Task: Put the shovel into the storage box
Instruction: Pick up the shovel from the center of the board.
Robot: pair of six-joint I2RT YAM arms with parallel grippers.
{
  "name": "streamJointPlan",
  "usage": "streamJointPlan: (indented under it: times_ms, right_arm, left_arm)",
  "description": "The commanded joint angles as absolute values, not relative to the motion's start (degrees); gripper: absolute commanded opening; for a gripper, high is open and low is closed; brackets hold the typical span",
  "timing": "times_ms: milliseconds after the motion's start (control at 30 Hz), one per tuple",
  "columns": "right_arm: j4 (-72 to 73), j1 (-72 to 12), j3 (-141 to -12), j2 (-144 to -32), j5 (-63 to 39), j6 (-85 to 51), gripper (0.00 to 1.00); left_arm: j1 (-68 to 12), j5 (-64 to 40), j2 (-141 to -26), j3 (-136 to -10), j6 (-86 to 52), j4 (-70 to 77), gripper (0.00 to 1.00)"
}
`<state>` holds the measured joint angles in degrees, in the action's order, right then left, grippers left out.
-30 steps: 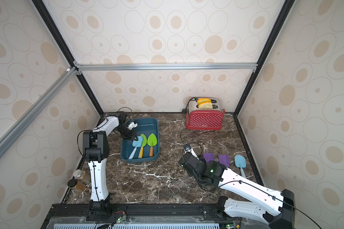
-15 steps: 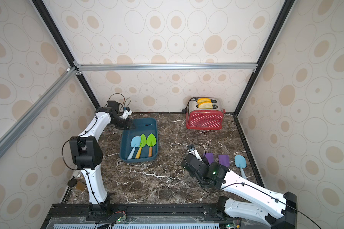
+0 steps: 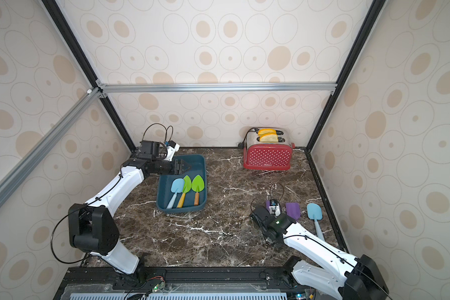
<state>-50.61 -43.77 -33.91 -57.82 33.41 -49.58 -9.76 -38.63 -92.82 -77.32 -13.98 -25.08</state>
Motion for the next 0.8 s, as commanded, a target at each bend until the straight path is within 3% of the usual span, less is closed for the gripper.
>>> streamJointPlan:
  times_ms: [0,433,767]
  right_arm:
    - [-46.8,-40.8,-31.7,-57.0,29.2,-50.7,0.63]
    - [-34.1,-31.0,-28.6,-63.3,15.3,-47.5,0.58]
    - [-34.2,-29.8,-26.6,-63.7,12.2,-50.2,0.53]
  left_arm:
    - [-10.4,-42.0,-89.3,-73.8,-19.8,-15.3,0.65]
    - [-10.7,-42.5,-87.1,-67.8,-22.9,-10.3,0.66]
    - [-10.7,-42.8,-85.6,-67.8,-22.8,-10.3,0.67]
